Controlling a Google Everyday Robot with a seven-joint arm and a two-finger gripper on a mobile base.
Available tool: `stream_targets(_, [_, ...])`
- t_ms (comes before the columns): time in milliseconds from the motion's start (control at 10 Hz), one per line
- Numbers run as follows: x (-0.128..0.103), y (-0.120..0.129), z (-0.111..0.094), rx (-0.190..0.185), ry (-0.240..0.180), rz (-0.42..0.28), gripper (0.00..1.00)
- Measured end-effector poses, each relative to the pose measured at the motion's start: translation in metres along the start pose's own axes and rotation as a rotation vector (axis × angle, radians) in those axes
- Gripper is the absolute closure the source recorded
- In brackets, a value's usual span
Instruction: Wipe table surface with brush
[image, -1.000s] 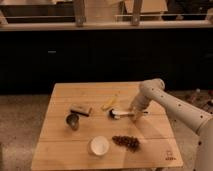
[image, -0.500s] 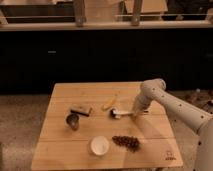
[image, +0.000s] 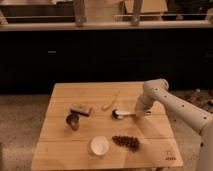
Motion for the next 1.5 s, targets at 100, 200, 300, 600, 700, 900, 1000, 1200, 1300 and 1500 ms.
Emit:
stream_targets(100, [-0.002,-0.001,0.0,0.0,0.004,0.001,0.92])
stream_targets(200, [-0.001,0.0,0.001,-0.002,0.006,0.001,0.93])
stream_targets(300, [0.004,0.0,-0.001,0.0,0.01,0.008,0.98])
stream_targets(600, [0.014,0.005,-0.005,-0.003,0.017,0.012,0.98])
stream_targets(700, [0.013,0.005,-0.005,-0.004,0.019,0.008,0.98])
stream_targets(900, [0.012,0.006,-0.005,-0.003,0.026,0.01,0.98])
stream_targets(1000, [0.012,0.007,-0.005,-0.002,0.03,0.011,0.98])
stream_targets(1200, [0.01,0.006,-0.014,0.019,0.074,0.001,0.98])
stream_targets(1300, [0.009,0.006,-0.017,0.027,0.098,-0.009,0.98])
stream_targets(1500, [0.003,0.003,-0.025,0.036,0.136,-0.031,0.98])
